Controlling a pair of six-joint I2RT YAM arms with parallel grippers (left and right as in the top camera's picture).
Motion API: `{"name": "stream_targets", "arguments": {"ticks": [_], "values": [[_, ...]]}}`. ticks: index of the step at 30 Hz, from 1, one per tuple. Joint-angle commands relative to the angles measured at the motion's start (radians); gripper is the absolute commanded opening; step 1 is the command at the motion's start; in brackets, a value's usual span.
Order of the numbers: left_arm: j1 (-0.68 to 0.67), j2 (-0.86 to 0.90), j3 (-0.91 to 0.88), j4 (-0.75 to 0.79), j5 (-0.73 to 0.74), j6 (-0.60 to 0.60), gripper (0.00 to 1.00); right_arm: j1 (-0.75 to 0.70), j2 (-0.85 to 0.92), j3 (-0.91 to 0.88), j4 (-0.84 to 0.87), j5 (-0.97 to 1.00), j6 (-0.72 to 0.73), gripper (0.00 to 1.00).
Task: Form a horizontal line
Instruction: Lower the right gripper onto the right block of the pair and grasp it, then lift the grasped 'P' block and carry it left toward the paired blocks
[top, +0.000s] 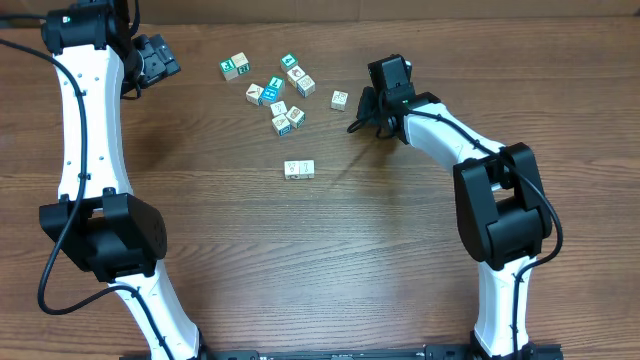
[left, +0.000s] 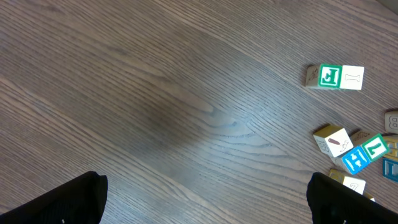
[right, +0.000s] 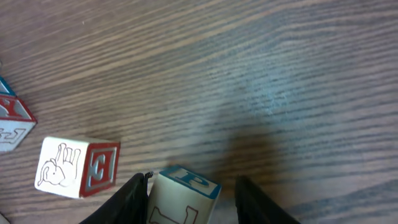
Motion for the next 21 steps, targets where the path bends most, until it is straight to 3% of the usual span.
{"name": "stream_targets", "arguments": {"ticks": [1, 21], "values": [[0.001, -0.010, 0.014, -0.003, -0.010, 0.019, 0.99, -0.003, -0.031, 0.005, -0.042, -0.005, -0.008, 0.42], [0.001, -0.010, 0.014, -0.003, -0.010, 0.019, 0.99, -0.003, -0.049, 0.026, -0.264, -0.008, -0.007, 0.40]]}}
